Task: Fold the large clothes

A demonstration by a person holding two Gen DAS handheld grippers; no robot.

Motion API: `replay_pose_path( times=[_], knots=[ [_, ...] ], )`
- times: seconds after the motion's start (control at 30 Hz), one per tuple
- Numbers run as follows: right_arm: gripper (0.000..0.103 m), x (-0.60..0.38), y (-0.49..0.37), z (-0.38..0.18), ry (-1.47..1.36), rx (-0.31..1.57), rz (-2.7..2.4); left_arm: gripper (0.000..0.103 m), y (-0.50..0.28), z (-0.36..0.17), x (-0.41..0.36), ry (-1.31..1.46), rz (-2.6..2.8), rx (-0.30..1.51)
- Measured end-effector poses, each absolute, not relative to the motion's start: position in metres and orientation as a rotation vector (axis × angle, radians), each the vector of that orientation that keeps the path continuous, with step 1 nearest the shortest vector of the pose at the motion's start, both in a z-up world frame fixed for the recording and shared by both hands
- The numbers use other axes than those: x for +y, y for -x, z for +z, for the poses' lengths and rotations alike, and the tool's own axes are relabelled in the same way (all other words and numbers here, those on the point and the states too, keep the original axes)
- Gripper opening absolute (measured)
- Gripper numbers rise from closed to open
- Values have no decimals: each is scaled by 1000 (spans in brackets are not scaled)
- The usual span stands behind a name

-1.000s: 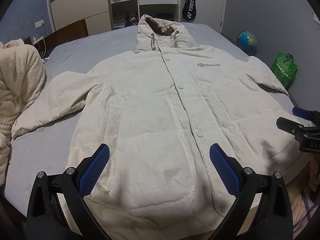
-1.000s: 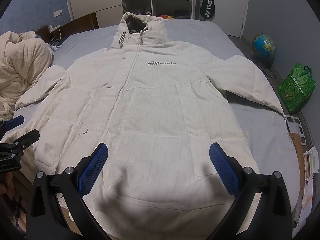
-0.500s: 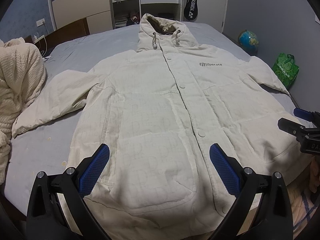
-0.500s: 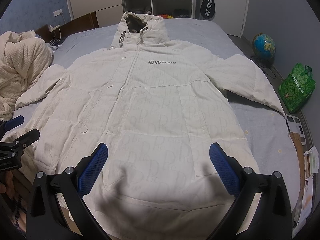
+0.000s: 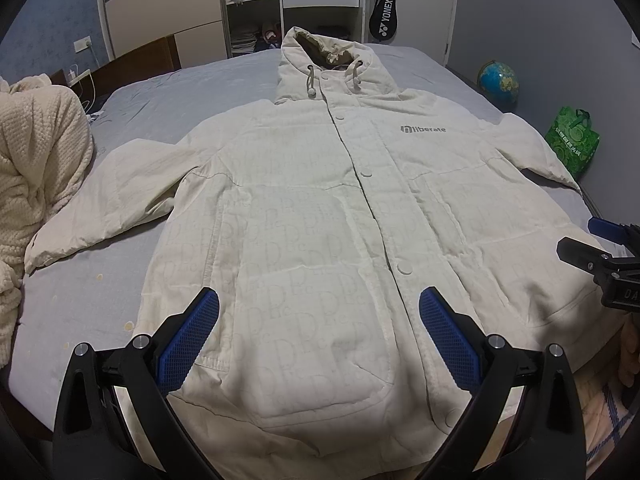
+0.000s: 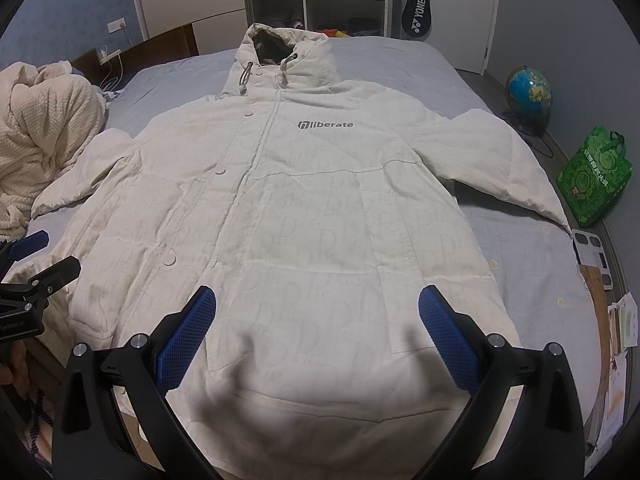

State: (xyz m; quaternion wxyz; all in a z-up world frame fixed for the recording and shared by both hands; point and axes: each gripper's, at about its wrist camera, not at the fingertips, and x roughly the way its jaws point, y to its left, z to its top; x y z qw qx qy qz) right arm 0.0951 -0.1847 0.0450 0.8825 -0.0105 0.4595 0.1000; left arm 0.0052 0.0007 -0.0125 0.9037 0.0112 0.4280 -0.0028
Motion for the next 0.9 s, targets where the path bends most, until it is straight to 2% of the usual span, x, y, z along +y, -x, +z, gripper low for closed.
replay_pose_path(
  times=[0.9],
  knots=[
    [97, -184, -95, 44, 25, 965, 208, 96, -5, -14, 1, -25, -5, 888]
  ],
)
